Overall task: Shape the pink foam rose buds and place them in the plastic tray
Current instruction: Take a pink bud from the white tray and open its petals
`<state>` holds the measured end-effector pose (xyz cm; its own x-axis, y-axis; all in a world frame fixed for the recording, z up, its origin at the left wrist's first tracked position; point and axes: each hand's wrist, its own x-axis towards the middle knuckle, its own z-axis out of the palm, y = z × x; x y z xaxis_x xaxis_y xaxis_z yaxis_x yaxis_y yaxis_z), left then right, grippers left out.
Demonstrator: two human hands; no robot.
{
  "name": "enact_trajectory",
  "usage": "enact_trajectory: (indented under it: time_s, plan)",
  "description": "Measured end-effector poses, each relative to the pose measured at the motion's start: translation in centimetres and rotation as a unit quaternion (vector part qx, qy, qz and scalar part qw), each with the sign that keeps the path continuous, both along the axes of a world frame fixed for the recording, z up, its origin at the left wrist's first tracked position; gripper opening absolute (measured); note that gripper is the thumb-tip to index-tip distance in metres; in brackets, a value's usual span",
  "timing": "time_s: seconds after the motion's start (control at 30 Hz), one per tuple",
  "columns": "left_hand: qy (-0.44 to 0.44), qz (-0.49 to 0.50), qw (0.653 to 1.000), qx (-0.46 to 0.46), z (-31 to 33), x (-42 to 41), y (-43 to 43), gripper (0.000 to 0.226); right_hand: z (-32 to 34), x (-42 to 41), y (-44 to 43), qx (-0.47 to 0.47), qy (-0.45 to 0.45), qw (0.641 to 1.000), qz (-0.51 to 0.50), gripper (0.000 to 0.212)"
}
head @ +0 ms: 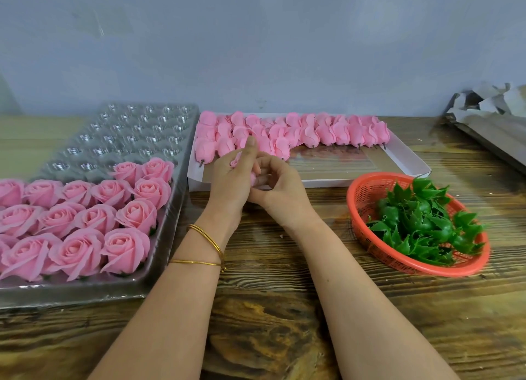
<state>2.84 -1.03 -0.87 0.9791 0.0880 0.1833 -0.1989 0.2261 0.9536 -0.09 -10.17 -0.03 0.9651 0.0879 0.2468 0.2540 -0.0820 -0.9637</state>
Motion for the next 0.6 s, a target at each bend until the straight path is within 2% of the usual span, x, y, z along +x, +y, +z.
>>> enact_trajectory:
  time_s: [0.2, 0.33, 0.43, 0.6]
  plan:
    - [0.003, 0.003, 1.0, 0.027, 0.33, -0.31, 0.14, 0.057, -0.23, 0.18, -0.2, 0.0, 0.001, 1.0, 0.001, 0.028]
    - [-0.007, 0.008, 1.0, 0.029, 0.44, -0.54, 0.31, 0.045, -0.27, 0.23, -0.31, 0.014, 0.015, 0.999, 0.032, 0.029]
    - [-0.015, 0.006, 1.0, 0.027, 0.36, -0.42, 0.46, 0.056, -0.21, 0.2, -0.34, 0.029, 0.017, 0.998, 0.045, 0.024]
    - [-0.008, 0.002, 1.0, 0.015, 0.45, -0.43, 0.53, 0.057, -0.05, 0.11, -0.26, 0.036, 0.016, 0.998, 0.057, 0.021]
